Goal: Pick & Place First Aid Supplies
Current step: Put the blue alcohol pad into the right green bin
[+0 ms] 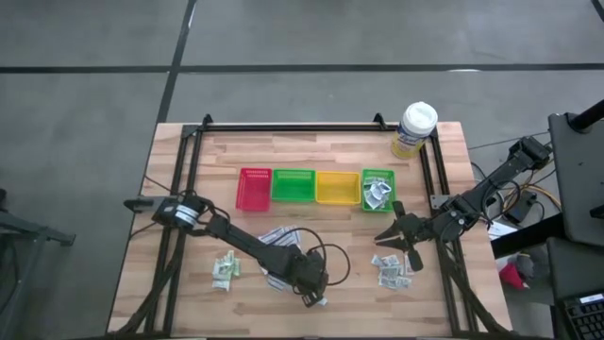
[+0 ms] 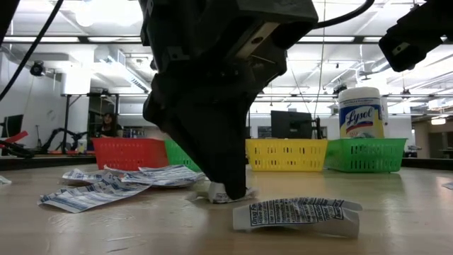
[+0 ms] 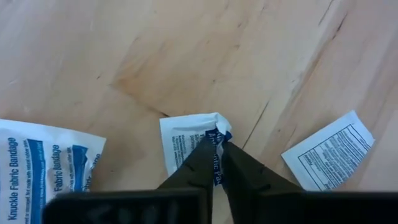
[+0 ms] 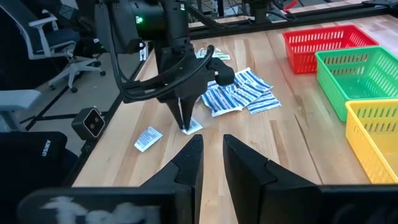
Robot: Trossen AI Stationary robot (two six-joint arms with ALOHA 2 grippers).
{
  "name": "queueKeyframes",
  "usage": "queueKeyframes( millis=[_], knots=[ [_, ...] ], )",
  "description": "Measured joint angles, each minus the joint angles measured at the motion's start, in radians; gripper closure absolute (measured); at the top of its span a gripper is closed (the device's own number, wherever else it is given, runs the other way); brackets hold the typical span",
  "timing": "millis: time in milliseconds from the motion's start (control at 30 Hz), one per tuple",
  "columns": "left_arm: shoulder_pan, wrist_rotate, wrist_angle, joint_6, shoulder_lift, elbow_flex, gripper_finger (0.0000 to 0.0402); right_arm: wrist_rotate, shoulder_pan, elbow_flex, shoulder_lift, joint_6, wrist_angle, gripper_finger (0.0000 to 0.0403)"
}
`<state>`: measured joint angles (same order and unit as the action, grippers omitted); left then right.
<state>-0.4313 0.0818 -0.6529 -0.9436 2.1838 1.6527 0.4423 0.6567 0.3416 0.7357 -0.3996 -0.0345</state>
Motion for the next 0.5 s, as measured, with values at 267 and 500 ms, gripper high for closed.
queueKeyframes(
  millis=[267,500],
  knots=[
    [-0.002,-0.011,-0.003,0.081,0.007,0.067,0.04,0.0,0.0,0.0,0.0,0.0,0.0,0.0342],
    [-0.001,0.054,-0.015,0.21,-0.025,0.142,0.0401,0.0,0.0,0.0,0.0,0.0,0.001,0.0342]
  ],
)
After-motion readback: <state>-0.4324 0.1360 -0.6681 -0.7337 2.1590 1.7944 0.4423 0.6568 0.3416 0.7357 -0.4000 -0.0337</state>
